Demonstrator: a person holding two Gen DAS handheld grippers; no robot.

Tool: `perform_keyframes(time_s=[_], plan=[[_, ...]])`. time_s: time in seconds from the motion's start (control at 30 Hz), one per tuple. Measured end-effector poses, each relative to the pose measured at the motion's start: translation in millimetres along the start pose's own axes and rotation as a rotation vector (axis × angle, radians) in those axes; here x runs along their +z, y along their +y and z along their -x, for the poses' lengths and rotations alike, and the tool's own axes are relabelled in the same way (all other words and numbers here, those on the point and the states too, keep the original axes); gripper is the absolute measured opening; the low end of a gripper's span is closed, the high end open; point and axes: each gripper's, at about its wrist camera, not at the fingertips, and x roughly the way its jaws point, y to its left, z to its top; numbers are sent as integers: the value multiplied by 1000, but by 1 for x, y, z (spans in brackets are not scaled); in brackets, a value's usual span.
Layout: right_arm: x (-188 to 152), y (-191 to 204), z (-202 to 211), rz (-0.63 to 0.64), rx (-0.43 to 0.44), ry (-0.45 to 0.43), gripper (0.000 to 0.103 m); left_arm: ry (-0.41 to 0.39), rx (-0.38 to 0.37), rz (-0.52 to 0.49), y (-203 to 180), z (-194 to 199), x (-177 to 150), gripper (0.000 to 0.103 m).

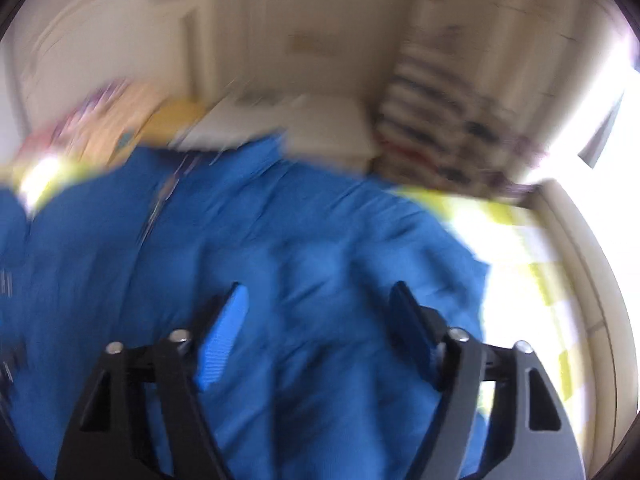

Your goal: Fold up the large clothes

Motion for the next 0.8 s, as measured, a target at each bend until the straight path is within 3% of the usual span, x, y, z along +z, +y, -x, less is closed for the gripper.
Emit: perform_keyframes(time_s=[0.07,0.17,0.27,0.37,0.43,0.53,0.67,0.73,0.8], plan=[[-10,6,-13,29,-9,6,78,-3,-5,4,1,0,0,96],[-10,-10,1,-89,-13,21,78,-6,-17,12,3,0,0,96],[-16,0,38,-153,90,-58,80,-7,-18,12,3,0,0,96],[-34,39,42,-9,133,-18,87,-7,-21,15,4,0,0,96],[-48,63,35,106,92,14,90,-11,-25,16,4,0,-1,96],[-43,62,48,51,52,46,90,-14,-37,25,6,1,0,96],[-53,85,91,53,111,-70,91,-57,-88,58,14,11,-1,96],[-65,104,90,121,97,-77,92,-109,-149,108,27,23,-2,96],[-77,117,68,172,57,-46,94,-176,-182,248,58,41,-1,96]])
